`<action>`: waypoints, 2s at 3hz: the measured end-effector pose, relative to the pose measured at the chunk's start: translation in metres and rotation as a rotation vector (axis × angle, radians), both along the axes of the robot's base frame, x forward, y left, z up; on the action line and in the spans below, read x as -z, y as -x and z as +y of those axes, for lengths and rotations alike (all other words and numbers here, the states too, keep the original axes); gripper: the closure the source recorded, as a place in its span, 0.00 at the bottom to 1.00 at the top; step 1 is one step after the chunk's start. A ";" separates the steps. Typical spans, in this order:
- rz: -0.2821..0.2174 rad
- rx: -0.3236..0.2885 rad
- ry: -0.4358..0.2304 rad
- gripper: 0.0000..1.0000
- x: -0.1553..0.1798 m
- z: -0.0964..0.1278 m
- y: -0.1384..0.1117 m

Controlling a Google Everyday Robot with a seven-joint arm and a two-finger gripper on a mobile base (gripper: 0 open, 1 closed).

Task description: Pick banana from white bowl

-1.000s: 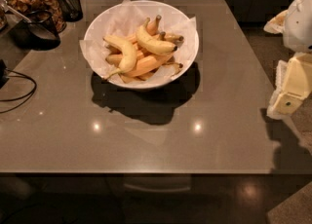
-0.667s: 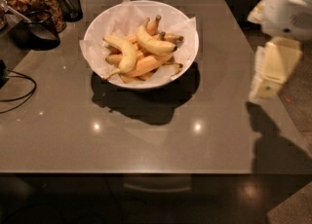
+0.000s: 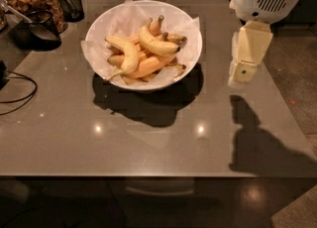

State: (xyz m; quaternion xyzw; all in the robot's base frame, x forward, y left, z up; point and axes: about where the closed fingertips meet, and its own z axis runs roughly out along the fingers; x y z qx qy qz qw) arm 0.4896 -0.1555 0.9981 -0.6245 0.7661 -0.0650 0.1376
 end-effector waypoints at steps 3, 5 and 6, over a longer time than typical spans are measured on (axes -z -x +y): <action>-0.002 -0.083 -0.066 0.00 -0.016 0.107 -0.082; -0.050 -0.084 -0.122 0.00 -0.022 0.109 -0.084; 0.002 -0.058 -0.177 0.16 -0.016 0.123 -0.095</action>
Offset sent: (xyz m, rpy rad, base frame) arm 0.0724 0.1212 0.0275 0.0306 0.0477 0.1303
